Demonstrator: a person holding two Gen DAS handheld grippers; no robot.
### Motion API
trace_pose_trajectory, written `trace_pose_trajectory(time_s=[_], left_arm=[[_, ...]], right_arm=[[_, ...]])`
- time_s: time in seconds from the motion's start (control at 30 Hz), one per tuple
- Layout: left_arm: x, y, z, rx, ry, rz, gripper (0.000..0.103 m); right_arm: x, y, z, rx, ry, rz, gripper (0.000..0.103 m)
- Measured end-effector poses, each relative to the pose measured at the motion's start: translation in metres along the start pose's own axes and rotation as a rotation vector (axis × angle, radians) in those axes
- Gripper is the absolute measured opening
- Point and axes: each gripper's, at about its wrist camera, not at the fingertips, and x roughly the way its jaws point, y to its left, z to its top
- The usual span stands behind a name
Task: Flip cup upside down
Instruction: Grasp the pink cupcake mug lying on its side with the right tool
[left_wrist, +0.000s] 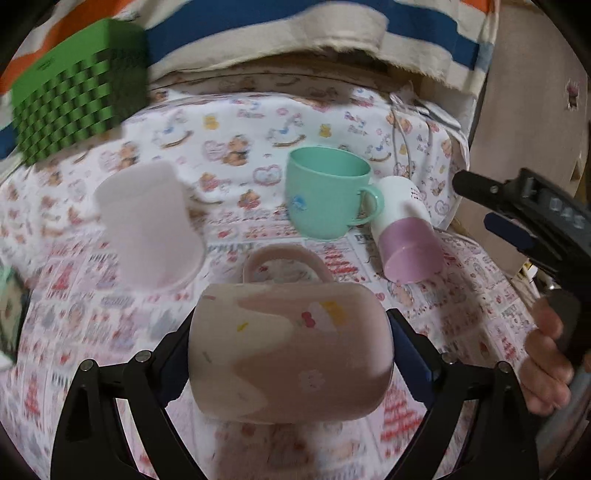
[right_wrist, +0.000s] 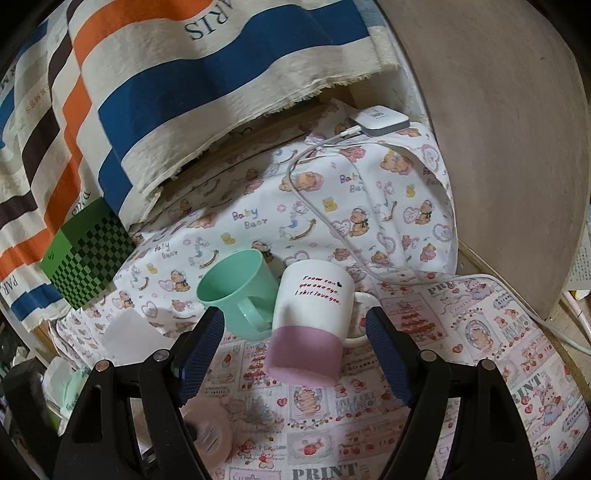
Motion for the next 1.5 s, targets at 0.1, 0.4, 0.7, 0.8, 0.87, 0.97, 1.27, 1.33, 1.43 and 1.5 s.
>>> trace_pose_trajectory(time_s=[0.1, 0.4, 0.7, 0.8, 0.87, 0.97, 1.27, 1.33, 1.43, 1.5], left_arm=[[-0.017, 0.014, -0.007, -0.049, -0.034, 0.020, 0.091], [0.004, 0.022, 0.001, -0.069, 0.014, 0.008, 0.090], [-0.041, 0.049, 0.005, -0.072, -0.117, -0.035, 0.103], [-0.063, 0.072, 0.002, -0.080, -0.182, -0.004, 0.103], [-0.076, 0.086, -0.006, -0.082, -0.210, 0.012, 0.103], [-0.093, 0.102, -0.020, -0.093, -0.250, 0.038, 0.103], [-0.085, 0.140, -0.049, -0.082, -0.254, 0.158, 0.103], [-0.078, 0.150, -0.049, -0.127, -0.220, 0.133, 0.103], [-0.082, 0.158, -0.052, -0.164, -0.234, 0.083, 0.103], [-0.088, 0.158, -0.054, -0.158, -0.268, 0.108, 0.103]], right_arm=[[-0.001, 0.001, 0.000, -0.007, -0.001, 0.003, 0.081], [0.003, 0.006, -0.003, -0.030, 0.013, -0.011, 0.081], [0.000, 0.011, -0.005, -0.020, 0.042, 0.049, 0.081], [-0.006, 0.022, -0.009, -0.047, 0.043, 0.083, 0.081], [-0.010, 0.031, -0.012, -0.082, 0.037, 0.093, 0.081], [-0.014, 0.048, -0.021, -0.134, 0.045, 0.125, 0.081], [-0.026, 0.107, -0.052, -0.409, 0.113, 0.243, 0.081], [-0.029, 0.127, -0.058, -0.530, 0.128, 0.221, 0.081], [-0.027, 0.158, -0.070, -0.731, 0.200, 0.215, 0.081], [-0.022, 0.180, -0.083, -0.888, 0.272, 0.190, 0.081]])
